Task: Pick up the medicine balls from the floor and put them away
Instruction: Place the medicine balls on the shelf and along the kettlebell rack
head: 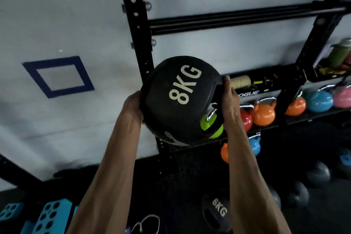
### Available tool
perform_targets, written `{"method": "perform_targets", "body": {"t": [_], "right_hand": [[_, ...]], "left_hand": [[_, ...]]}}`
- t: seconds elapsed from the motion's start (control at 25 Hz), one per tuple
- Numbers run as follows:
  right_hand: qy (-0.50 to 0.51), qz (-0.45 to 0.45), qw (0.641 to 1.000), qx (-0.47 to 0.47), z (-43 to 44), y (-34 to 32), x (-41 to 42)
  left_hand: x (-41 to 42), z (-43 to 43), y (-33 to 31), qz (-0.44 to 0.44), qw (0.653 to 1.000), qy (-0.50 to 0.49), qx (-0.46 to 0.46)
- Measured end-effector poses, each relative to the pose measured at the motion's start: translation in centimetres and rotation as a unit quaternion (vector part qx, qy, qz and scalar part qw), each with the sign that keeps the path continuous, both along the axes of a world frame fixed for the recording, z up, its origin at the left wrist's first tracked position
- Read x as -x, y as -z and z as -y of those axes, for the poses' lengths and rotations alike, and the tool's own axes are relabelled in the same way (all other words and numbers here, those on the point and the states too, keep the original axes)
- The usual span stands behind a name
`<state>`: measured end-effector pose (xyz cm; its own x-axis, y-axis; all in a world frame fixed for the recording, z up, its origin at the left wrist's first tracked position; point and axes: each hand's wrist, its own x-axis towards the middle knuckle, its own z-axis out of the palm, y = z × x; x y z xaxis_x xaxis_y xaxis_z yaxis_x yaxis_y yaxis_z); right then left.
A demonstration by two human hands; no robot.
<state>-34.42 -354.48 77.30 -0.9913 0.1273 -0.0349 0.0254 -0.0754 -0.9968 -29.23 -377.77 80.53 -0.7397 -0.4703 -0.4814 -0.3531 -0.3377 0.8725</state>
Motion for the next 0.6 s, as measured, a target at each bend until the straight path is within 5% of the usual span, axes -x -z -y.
{"method": "perform_targets", "body": {"t": [0.6], "right_hand": [[-0.094,-0.228,0.969,0.014,-4.6,-20.8,19.7]], "left_hand": [[14.6,-5.7,-16.9,-0.279,0.947,-0.154,0.049]]}}
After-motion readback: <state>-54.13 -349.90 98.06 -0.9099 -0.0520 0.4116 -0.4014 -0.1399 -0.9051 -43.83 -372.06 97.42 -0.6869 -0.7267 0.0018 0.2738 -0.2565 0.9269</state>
